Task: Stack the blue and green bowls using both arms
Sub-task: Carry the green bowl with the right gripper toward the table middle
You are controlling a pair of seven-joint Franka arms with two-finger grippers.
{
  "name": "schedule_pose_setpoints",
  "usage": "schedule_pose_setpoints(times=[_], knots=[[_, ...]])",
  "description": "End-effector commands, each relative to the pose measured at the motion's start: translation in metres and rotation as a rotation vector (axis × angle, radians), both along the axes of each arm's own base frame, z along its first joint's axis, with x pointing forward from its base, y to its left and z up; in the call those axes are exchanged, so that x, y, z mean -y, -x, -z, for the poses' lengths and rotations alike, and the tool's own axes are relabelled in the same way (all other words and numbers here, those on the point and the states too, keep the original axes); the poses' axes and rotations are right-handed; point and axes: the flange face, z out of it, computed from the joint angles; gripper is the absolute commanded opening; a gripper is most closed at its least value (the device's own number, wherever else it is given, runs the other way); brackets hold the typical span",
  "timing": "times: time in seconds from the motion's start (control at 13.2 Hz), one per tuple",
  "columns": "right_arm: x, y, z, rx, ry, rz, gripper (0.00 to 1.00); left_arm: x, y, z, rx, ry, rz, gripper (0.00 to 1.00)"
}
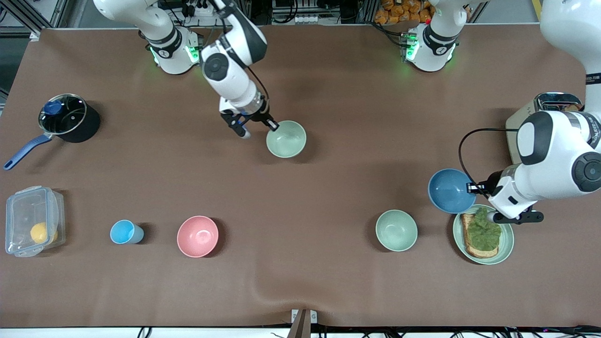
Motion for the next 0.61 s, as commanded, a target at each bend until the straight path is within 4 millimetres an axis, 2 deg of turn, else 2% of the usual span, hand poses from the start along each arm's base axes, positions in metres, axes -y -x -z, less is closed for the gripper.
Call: schedule_pose_setpoints(times=[0.0, 0.15, 0.23, 0.38, 0.53], knots=[[-0.017, 0.004, 0.01, 0.003, -0.015, 0.045, 0.0, 0.021, -0.002, -0.007, -0.014, 0.03, -0.018, 0.0], [-0.035, 0.018, 0.025, 0.012, -0.012, 0.046, 0.0, 0.017, -0.003, 0.007, -0.035, 0.038, -0.033, 0.0], [-0.04, 0.021, 0.031, 0.024, -0.015, 0.054, 0.0, 0.023, -0.003, 0.008, -0.038, 0.049, -0.032, 0.0], [-0.04, 0.021, 0.036, 0.027, -0.013, 0.059, 0.0, 0.025, -0.003, 0.006, -0.039, 0.061, -0.041, 0.0], [-0.046, 0.029, 0.044, 0.029, -0.006, 0.047, 0.0, 0.037, -0.006, -0.003, -0.02, 0.073, -0.03, 0.0]])
